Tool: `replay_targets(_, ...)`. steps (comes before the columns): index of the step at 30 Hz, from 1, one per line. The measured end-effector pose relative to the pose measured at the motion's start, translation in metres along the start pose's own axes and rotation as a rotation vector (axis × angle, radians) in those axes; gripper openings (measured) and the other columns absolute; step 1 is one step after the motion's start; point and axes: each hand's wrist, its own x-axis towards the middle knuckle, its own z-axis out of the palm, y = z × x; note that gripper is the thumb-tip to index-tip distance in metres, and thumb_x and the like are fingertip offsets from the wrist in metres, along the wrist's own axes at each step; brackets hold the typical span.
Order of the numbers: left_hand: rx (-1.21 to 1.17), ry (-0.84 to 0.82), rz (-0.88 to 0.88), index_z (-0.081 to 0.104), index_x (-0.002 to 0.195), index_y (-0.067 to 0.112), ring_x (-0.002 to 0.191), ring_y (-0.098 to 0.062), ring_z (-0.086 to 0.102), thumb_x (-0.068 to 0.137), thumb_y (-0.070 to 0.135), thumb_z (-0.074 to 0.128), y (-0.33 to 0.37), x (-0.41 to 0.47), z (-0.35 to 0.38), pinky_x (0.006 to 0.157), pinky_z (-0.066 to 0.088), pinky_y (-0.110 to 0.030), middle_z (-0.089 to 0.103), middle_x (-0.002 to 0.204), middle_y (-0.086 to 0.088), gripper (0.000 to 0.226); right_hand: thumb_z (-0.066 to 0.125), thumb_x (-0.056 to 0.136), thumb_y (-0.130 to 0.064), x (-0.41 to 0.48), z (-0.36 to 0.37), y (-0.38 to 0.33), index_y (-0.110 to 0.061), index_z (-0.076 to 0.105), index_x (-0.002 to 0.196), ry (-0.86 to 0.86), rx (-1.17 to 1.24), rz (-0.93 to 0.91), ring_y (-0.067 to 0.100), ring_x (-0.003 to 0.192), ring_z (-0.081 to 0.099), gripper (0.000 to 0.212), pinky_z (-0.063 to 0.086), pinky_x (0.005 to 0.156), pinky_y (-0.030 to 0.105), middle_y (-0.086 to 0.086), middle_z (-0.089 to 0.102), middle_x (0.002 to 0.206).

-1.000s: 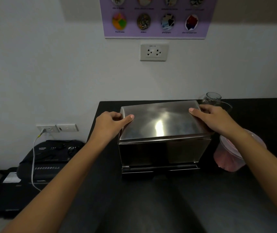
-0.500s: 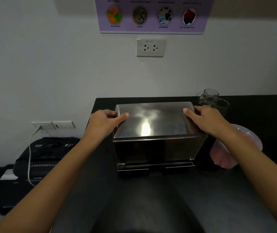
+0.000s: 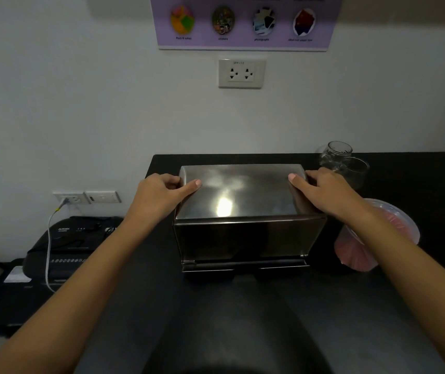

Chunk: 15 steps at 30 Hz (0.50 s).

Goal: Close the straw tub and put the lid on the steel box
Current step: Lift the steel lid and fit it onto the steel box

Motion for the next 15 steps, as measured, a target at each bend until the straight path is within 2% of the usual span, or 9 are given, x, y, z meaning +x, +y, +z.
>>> replay_targets(3,-0.058,-0.047,-0.045,0.070,0.103,0.015,0.089,-0.018,0.065,0.073,0.051,0.068,-0.007,0.006,-0.006,0.082,0.049,-0.026,0.070,0.096,-0.002,0.047,0.036,0.093,-0.047,0.001,-0.006,0.003,-0.009,0.052,0.126,-0.012,0.132,0.020,0.023,0.106,0.049,0.053,0.033,0.083,0.029,0.012,0.053,0.117)
replay_targets(4,-0.122,-0.062,-0.065,0.070,0.102,0.016,0.088,-0.018,0.065,0.074,0.048,0.068,-0.010,0.008,-0.007,0.084,0.051,-0.029,0.070,0.095,-0.002,0.043,0.036,0.093,-0.046,0.005,-0.008,0.004,-0.010,0.057,0.120,-0.019,0.200,0.052,0.019,0.097,0.050,0.050,0.034,0.082,0.029,0.008,0.055,0.107)
replay_targets(6,-0.274,-0.083,-0.111,0.069,0.102,0.014,0.082,-0.015,0.064,0.082,0.039,0.064,-0.016,0.012,-0.007,0.075,0.051,-0.024,0.069,0.090,0.000,0.032,0.037,0.093,-0.045,0.017,-0.012,0.008,-0.009,0.062,0.106,-0.019,0.357,0.145,0.017,0.079,0.053,0.045,0.040,0.077,0.032,0.006,0.058,0.093)
replay_targets(8,-0.402,-0.101,-0.170,0.065,0.108,0.011,0.082,-0.012,0.062,0.087,0.033,0.058,-0.023,0.017,-0.001,0.071,0.048,-0.020,0.067,0.088,0.002,0.030,0.040,0.093,-0.040,0.027,-0.011,0.012,-0.001,0.059,0.109,-0.044,0.532,0.253,0.023,0.082,0.058,0.046,0.046,0.082,0.037,0.010,0.061,0.091)
replay_targets(10,-0.487,-0.123,-0.245,0.065,0.109,0.011,0.087,-0.015,0.062,0.090,0.033,0.054,-0.027,0.022,0.005,0.076,0.047,-0.022,0.067,0.090,0.001,0.031,0.040,0.094,-0.033,0.033,-0.006,0.017,-0.001,0.057,0.113,-0.091,0.681,0.313,0.027,0.096,0.059,0.041,0.044,0.096,0.041,0.013,0.062,0.102)
replay_targets(11,-0.516,-0.133,-0.272,0.067,0.104,0.013,0.089,-0.016,0.062,0.091,0.033,0.053,-0.029,0.025,0.008,0.077,0.047,-0.024,0.067,0.091,0.000,0.028,0.040,0.095,-0.029,0.035,-0.004,0.018,-0.003,0.058,0.111,-0.108,0.746,0.323,0.025,0.096,0.059,0.036,0.043,0.098,0.040,0.012,0.062,0.102)
replay_targets(13,-0.560,-0.144,-0.307,0.069,0.091,0.016,0.092,-0.021,0.063,0.091,0.033,0.052,-0.029,0.029,0.011,0.085,0.049,-0.030,0.069,0.094,-0.005,0.024,0.042,0.095,-0.025,0.039,-0.001,0.020,-0.005,0.059,0.099,-0.112,0.818,0.332,0.020,0.088,0.057,0.027,0.043,0.094,0.036,0.008,0.061,0.093)
replay_targets(15,-0.582,-0.148,-0.326,0.070,0.086,0.017,0.093,-0.024,0.064,0.090,0.034,0.053,-0.030,0.032,0.013,0.093,0.046,-0.037,0.070,0.094,-0.007,0.025,0.044,0.095,-0.024,0.042,0.000,0.020,-0.005,0.059,0.099,-0.094,0.834,0.331,0.017,0.082,0.056,0.024,0.046,0.080,0.029,0.006,0.059,0.088)
